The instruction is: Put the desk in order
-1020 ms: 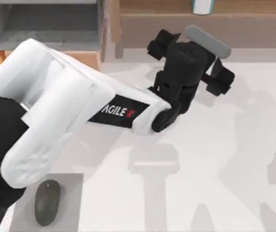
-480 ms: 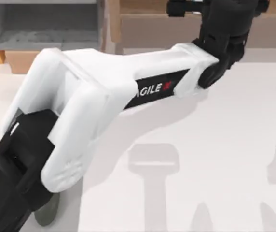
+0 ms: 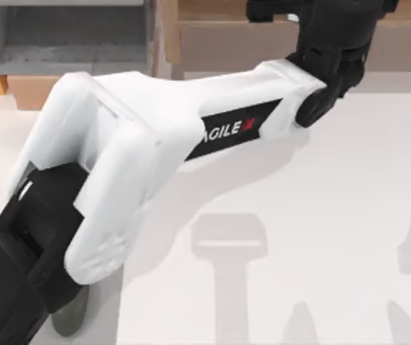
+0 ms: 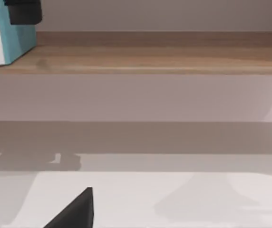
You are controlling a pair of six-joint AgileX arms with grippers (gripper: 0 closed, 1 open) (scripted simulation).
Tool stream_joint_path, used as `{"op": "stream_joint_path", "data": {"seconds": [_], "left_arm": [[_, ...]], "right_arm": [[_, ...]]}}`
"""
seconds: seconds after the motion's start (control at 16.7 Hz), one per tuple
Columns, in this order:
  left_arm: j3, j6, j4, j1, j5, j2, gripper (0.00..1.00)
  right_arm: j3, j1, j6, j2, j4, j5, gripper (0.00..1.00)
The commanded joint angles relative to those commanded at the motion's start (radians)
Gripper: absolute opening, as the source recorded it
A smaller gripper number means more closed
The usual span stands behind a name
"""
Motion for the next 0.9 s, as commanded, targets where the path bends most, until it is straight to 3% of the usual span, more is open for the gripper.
{"op": "stream_joint_path", "data": {"seconds": [0.6, 0.9], "left_arm": [[0.125, -0.003, -0.06, 0.024, 0.023, 0.069, 1.0], [0.125, -0.003, -0.06, 0.024, 0.023, 0.069, 0.62]], "right_arm": [[0.0, 0.0, 0.0, 0.0, 0.0, 0.0, 1.0], [0.0, 0.0, 0.0, 0.0, 0.0, 0.0, 1.0]]}}
